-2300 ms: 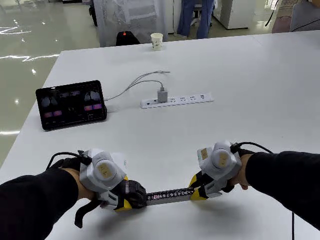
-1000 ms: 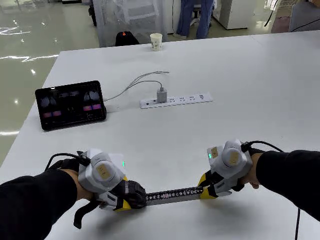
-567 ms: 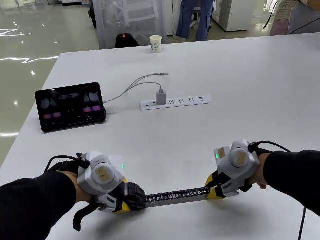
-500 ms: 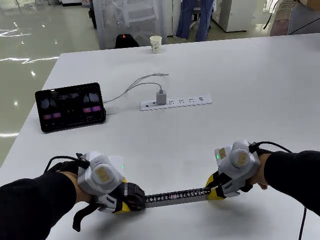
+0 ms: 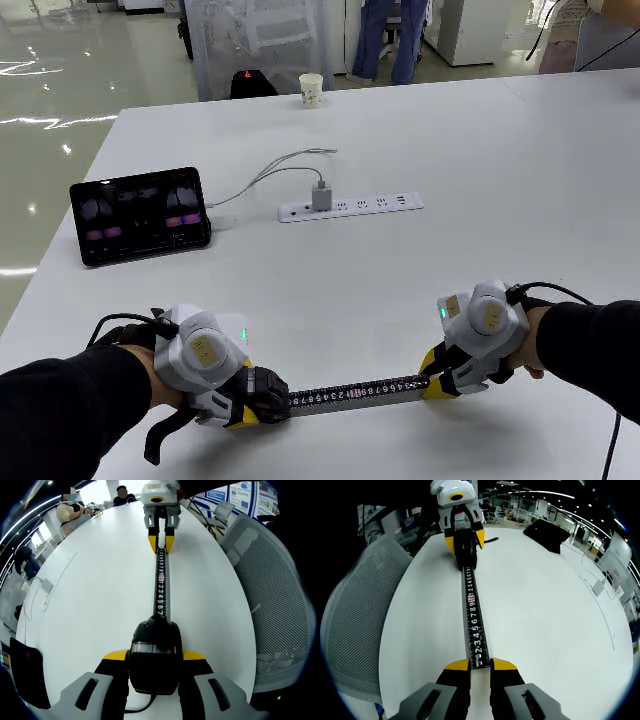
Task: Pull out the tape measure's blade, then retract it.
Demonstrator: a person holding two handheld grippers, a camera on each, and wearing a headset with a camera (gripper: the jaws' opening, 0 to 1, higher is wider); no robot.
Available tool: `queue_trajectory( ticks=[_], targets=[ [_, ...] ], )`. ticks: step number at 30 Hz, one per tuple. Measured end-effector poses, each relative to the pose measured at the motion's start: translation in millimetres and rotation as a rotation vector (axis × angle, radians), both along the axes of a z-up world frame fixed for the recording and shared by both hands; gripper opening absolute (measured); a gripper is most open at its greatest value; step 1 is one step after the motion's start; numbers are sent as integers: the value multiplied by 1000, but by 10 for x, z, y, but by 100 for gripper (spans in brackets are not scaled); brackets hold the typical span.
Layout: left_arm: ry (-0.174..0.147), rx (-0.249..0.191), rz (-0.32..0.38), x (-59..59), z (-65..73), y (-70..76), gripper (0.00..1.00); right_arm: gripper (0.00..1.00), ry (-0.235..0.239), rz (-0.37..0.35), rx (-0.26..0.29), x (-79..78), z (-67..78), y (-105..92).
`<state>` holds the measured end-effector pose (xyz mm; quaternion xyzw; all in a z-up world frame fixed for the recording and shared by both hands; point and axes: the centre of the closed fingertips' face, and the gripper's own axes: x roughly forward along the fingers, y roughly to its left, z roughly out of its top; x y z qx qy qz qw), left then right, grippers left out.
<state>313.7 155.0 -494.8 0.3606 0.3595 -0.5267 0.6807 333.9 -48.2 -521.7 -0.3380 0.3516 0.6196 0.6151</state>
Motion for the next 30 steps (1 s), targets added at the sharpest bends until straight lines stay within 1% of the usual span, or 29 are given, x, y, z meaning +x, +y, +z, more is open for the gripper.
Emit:
queue_trajectory(
  ticks=[16,20,30],
  targets=[
    [0,-1,1,0,1,1,32,11,-4,6,-25,14,4,-132],
    [-1,-3,1,0,3,-6,32,11,0,-2,-26,17,7,-166],
    [2,-9,1,0,3,-19,32,10,5,-4,-20,25,10,-173]
  ],
)
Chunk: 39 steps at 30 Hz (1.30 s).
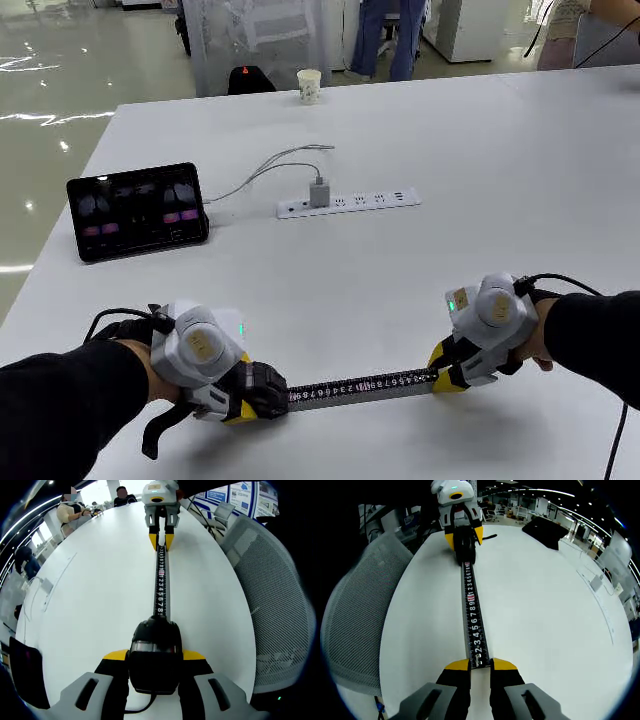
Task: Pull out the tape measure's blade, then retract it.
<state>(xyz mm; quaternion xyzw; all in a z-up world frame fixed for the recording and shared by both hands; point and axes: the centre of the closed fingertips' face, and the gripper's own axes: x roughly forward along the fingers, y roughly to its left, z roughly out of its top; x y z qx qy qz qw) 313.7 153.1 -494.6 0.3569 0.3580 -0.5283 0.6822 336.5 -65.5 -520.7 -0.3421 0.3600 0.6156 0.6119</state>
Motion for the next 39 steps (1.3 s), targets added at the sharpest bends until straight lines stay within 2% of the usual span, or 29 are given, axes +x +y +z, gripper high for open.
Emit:
queue_trajectory(
  ticks=[21,39],
  targets=[
    [4,-10,-1,-2,-7,-13,32,10,7,-5,7,24,2,5],
    [1,-6,2,2,-5,-7,32,10,6,-9,-10,48,20,-109]
  ],
)
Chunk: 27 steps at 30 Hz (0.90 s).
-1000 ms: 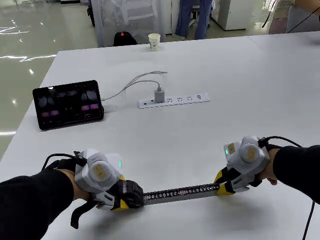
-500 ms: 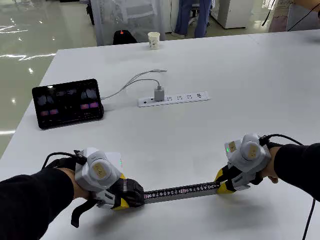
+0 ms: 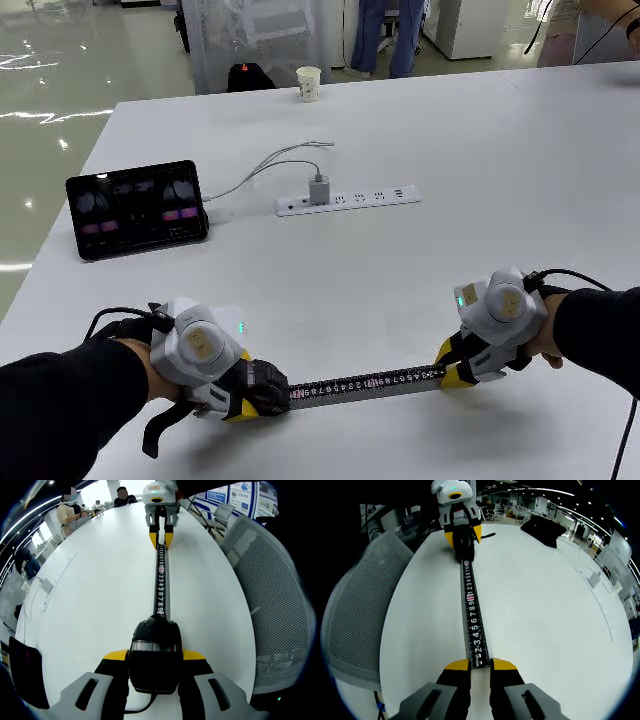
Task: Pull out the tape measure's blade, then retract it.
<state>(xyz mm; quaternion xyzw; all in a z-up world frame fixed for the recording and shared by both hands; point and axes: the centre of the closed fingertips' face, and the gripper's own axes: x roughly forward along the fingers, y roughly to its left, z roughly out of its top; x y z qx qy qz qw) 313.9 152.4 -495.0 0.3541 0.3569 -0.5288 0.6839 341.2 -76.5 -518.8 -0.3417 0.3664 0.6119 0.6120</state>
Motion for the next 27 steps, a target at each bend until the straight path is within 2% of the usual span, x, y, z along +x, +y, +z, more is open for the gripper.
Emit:
queue_trajectory(
  ticks=[27],
  targets=[
    [-1,3,-3,-13,-2,2,32,10,0,-14,-16,12,-27,-183]
  ],
)
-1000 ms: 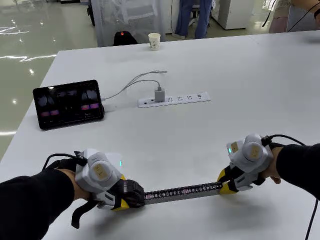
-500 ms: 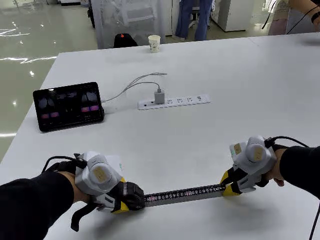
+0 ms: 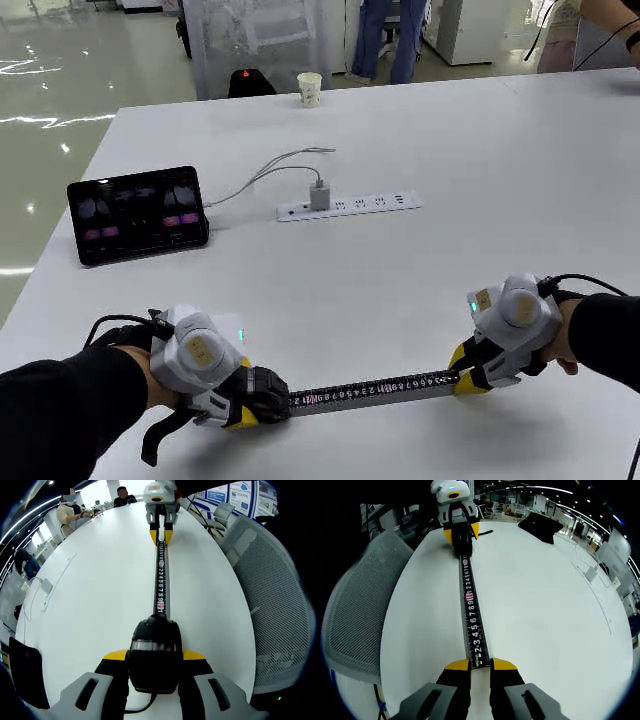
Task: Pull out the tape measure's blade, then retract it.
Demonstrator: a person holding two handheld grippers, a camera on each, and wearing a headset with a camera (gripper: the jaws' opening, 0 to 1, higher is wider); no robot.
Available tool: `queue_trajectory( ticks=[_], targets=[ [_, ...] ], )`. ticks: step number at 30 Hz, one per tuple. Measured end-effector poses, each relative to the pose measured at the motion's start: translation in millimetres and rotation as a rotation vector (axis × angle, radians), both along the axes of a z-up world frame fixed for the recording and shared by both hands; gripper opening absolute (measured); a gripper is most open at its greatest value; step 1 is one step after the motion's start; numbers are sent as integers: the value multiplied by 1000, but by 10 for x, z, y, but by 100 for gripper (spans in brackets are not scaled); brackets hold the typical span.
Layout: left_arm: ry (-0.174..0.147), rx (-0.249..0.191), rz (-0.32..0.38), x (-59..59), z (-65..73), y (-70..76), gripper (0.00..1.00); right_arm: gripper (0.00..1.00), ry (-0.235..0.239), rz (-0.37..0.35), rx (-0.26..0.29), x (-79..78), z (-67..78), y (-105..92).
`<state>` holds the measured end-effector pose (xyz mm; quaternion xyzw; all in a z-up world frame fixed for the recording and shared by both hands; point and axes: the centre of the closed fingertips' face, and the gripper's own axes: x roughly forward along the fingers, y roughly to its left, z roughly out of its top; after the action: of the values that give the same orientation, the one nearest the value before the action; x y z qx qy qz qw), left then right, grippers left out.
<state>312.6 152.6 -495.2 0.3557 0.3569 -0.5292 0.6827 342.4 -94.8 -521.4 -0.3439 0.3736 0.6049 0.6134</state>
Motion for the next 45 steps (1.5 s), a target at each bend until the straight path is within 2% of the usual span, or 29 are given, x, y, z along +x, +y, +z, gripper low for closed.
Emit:
queue_trajectory(
  ticks=[26,41,45],
  targets=[
    [0,1,15,20,-12,-12,32,12,-11,-7,-31,-3,-2,-94],
    [-8,9,59,29,-13,18,33,13,-16,23,-104,-13,-10,-85],
    [3,15,69,35,9,59,33,13,-20,32,-115,-12,-13,-94]
  ],
)
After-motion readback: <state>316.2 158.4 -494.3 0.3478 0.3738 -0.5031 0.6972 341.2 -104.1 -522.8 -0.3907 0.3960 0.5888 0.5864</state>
